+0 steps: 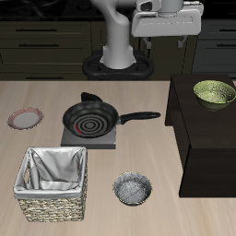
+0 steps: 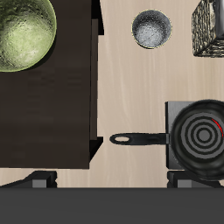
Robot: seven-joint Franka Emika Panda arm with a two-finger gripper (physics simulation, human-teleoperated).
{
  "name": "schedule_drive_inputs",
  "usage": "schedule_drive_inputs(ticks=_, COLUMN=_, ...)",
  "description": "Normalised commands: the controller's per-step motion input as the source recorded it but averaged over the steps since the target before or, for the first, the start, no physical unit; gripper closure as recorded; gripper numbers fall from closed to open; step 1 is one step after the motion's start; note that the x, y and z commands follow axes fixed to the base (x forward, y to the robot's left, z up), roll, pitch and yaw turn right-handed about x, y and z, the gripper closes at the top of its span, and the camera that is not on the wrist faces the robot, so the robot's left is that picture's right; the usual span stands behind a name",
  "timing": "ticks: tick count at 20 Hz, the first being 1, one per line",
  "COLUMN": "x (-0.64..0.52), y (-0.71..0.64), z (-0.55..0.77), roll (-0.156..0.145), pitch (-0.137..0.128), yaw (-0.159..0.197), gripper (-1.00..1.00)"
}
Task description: Place the green bowl in the basket
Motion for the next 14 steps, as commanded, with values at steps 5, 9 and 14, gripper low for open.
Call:
schedule_drive_inputs(ticks=5, x=0.13, y=0.27, z=0.05, roll=0.014, pitch=0.018, yaw=-0.023, gripper=-1.0)
schedule_drive_inputs(ticks=9, x=0.07, y=0.25, z=0.06, roll=0.016, pitch=-0.01, yaw=0.004, gripper=-1.0)
schedule_drive_inputs(ticks=14, x=0.12, y=0.23, z=0.07, roll=0.003, pitch=-0.012, yaw=-0.006, gripper=-1.0)
